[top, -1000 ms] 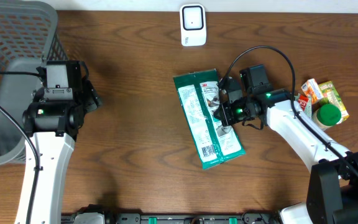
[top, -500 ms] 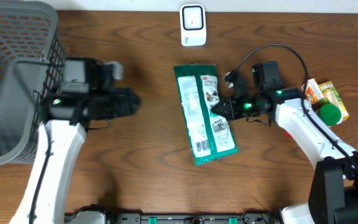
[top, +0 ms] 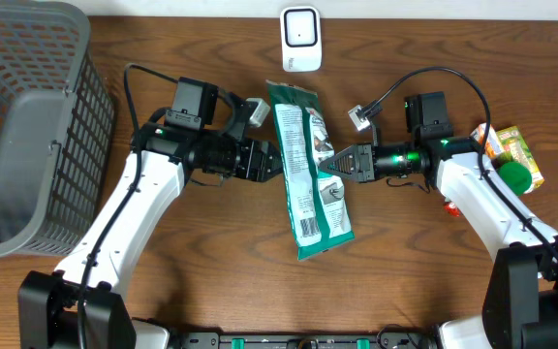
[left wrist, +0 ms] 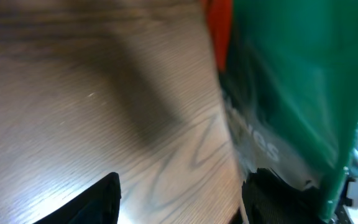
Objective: Scan the item barcode
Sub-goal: 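Swing the left gripper in and grasp the glove pack's left side, then hold the glove pack upright between both grippers and raise it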
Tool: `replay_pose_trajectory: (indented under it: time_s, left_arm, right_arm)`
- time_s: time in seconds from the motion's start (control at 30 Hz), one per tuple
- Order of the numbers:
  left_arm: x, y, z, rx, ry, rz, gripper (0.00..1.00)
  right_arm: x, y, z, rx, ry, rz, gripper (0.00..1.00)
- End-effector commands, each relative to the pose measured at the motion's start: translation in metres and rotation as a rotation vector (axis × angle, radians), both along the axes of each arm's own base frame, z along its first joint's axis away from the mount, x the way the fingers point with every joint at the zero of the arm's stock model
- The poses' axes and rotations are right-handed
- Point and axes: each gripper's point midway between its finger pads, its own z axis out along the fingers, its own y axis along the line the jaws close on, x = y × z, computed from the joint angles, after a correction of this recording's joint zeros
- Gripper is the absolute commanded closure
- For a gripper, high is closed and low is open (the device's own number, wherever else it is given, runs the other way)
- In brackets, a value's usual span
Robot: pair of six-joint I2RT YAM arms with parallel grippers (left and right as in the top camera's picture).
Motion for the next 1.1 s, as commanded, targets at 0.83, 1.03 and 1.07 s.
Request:
replay_pose_trajectory:
  time_s: [0.83, 1.03, 1.07]
  left_arm:
    - [0.015, 0.006, -0.005, 0.059, -0.069, 0.039, 0.3]
    - [0.011, -0.006, 0.009, -0.044, -0.063, -0.002, 0.29]
    - [0.011, -0.007, 0.01, -0.048, -0.065, -0.004, 0.29]
  right_arm:
    - [0.018, -0.039, -0.005, -0.031, 0.028, -0.119, 0.99]
    - [0.017, -0.037, -0.009, -0.051, 0.026, -0.118, 0.99]
    - [0.017, -0.037, -0.008, -0.051, 0.026, -0.117, 0.99]
